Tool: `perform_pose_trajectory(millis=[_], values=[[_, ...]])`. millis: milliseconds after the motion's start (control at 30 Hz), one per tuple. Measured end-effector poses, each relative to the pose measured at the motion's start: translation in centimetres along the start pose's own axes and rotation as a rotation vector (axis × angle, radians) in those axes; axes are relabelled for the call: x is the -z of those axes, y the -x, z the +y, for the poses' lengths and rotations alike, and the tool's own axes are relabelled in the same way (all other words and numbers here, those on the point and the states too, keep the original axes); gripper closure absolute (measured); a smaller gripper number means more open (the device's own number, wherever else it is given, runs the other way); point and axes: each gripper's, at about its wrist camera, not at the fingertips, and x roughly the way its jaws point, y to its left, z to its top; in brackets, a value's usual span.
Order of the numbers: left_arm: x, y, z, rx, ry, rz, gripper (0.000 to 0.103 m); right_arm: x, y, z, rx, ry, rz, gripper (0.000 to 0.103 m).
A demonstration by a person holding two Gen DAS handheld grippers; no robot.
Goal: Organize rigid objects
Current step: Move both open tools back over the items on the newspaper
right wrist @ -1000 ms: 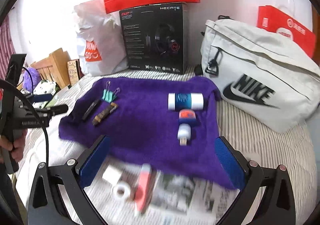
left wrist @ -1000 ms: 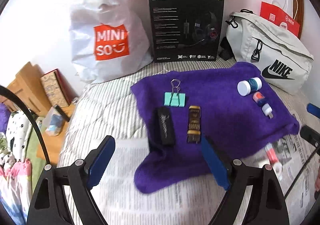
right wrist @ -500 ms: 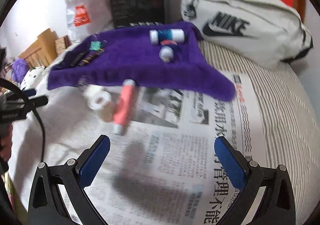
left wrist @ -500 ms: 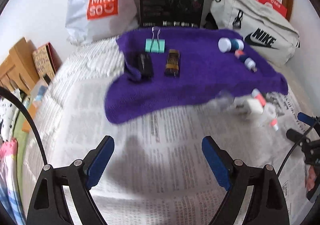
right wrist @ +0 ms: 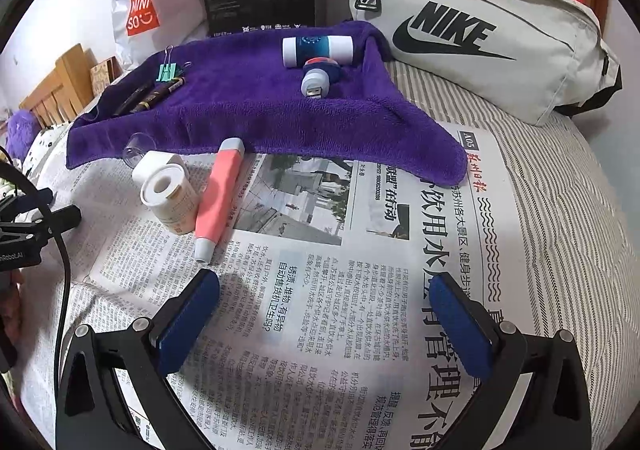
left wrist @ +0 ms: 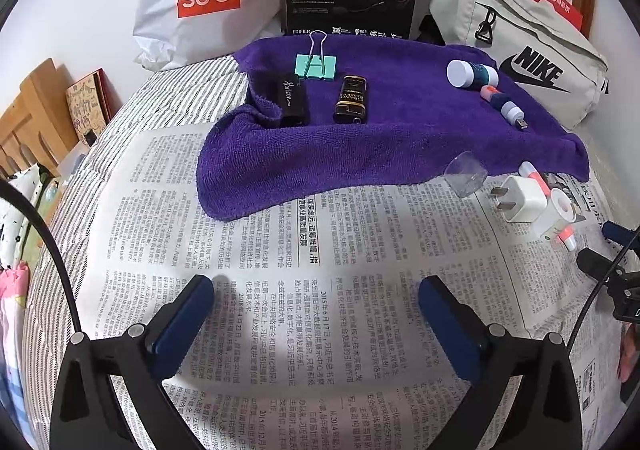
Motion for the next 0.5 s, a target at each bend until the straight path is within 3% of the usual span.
perform_pose_trajectory(millis=[500], values=[[0.08,-0.09,-0.04,0.002,0.002,-0.001,0.0,-0.03,-0.03,0.06,0.008,0.005,-0.001,0.0]])
